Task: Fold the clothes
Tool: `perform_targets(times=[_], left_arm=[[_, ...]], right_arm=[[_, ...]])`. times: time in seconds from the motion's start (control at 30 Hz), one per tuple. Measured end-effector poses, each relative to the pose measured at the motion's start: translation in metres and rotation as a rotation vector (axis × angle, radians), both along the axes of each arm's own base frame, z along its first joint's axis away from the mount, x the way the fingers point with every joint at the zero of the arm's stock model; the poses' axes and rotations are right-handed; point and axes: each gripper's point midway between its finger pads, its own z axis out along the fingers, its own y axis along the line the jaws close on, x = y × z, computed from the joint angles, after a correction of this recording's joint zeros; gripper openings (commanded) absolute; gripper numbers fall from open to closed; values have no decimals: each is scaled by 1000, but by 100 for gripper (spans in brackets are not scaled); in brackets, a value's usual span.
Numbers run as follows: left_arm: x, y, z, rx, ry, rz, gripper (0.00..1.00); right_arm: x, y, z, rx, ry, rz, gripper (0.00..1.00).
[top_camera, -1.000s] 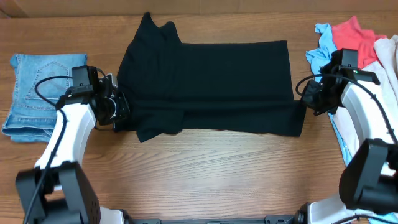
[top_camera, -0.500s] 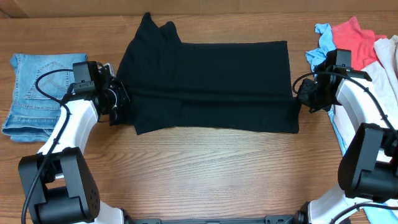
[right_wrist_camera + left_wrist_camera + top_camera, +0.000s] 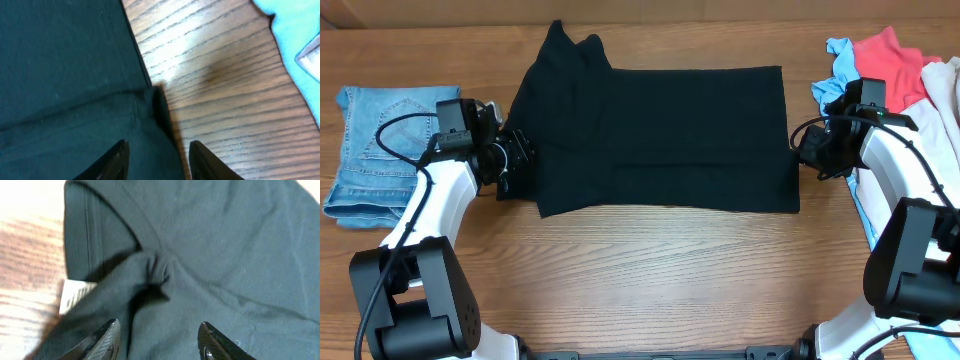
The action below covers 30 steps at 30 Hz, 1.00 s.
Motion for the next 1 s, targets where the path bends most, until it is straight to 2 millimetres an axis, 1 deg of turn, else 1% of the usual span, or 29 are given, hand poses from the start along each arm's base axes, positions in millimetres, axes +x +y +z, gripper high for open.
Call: perform_targets(times=[0.1,0.17,0.23,0.33,0.4,0.5,0.57,0.63,0.67,0.73,0.93,1.0], left_arm=[[-10,-2,-5,-6,45,-3,57],[-20,-2,-10,-7,93,0,60],[-30,-1,-15,0,142,5,60],[-45,4,-21,34,210,20,61],[-50,11,-24,71,237,35,63],[-53,20,-27,122,251,55,62],[-52,25,-27,152,248,67,56],[-48,32,-26,185,235,78,54],[-47,33,-26,192,228,81,54],[-45,35,-28,199,227,84,59],[-50,41,-48,230,285,87,59],[-51,43,-55,241,304,89,59]], right_arm=[[-6,1,-1,5,24,0,42],[-9,2,-2,7,37,0,42],[-14,3,-3,11,59,0,42],[-21,4,-4,16,88,2,42],[-26,5,-5,20,110,3,42],[-31,7,-5,28,130,4,43],[-33,8,-5,36,137,6,42],[-35,10,-5,46,143,7,43],[-35,10,-5,49,143,7,43],[-36,11,-5,53,148,9,43],[-37,11,-5,54,151,10,43],[-36,11,-5,54,149,10,41]])
